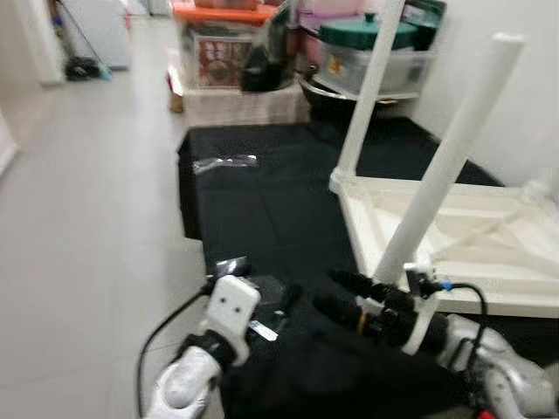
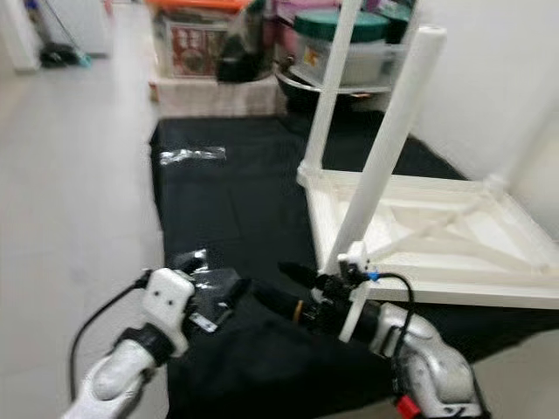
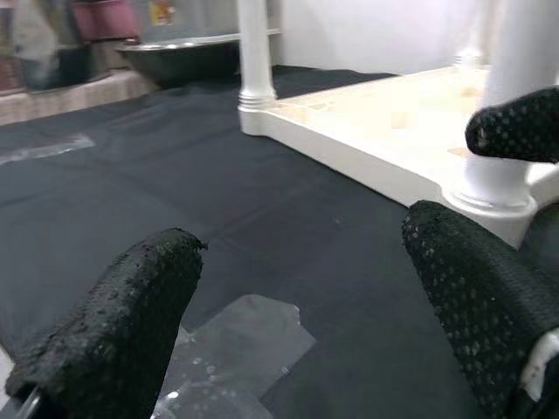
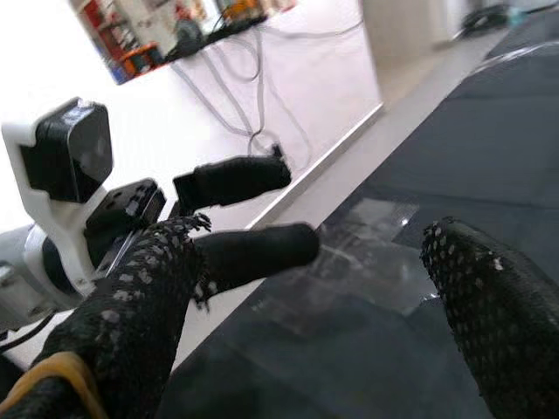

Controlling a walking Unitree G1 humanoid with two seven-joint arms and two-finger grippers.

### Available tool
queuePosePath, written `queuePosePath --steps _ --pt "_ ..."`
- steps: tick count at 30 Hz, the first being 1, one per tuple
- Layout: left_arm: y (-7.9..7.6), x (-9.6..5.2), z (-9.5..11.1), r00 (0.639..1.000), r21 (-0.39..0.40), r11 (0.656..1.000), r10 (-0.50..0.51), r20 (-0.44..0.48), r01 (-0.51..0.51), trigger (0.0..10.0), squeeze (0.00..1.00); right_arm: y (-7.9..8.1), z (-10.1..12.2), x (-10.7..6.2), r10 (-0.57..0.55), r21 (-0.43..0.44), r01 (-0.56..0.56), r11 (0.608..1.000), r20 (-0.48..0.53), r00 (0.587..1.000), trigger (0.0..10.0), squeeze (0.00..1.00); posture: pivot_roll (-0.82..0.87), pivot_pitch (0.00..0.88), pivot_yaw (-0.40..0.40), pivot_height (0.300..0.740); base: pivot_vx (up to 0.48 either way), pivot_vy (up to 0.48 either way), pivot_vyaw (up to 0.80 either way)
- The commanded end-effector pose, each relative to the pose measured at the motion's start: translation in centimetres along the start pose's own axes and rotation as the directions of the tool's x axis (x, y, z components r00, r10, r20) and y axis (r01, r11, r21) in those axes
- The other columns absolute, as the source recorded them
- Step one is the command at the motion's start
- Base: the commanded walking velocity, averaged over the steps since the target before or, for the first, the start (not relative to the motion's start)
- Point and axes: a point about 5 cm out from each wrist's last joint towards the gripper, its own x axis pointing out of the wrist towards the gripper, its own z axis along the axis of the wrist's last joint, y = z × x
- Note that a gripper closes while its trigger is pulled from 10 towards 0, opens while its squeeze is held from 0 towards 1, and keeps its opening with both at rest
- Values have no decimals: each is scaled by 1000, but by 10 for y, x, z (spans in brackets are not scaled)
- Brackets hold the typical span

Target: Building children table

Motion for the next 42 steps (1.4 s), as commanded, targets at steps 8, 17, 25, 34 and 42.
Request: queuePosePath --steps 8,17,25,34,42 --pt "-2 0 -2 1000 -11 1000 -8 -21 8 10000 0 -11 25 34 -254 -195 273 942 117 960 10000 0 42 13 -90 740 0 240 0" --pt "-1 -1 -1 1000 -13 1000 2 -21 -2 10000 0 -40 52 59 -545 -322 580 748 201 814 10000 0 49 22 -93 740 0 0 0" --pt "0 -2 3 1000 -2 1000 7 -16 -7 10000 0 -69 60 89 -742 -356 745 564 178 647 10000 0 58 38 -108 740 0 0 0" --pt "-5 -7 6 1000 -17 1000 23 -15 -24 10000 0 -83 66 119 -806 -344 794 501 148 573 10000 0 71 66 -131 740 0 0 0" --pt "-5 -8 7 998 -73 996 58 -29 -60 10000 0 -86 82 126 -811 -252 832 495 209 546 10000 0 69 66 -138 740 0 0 -200"
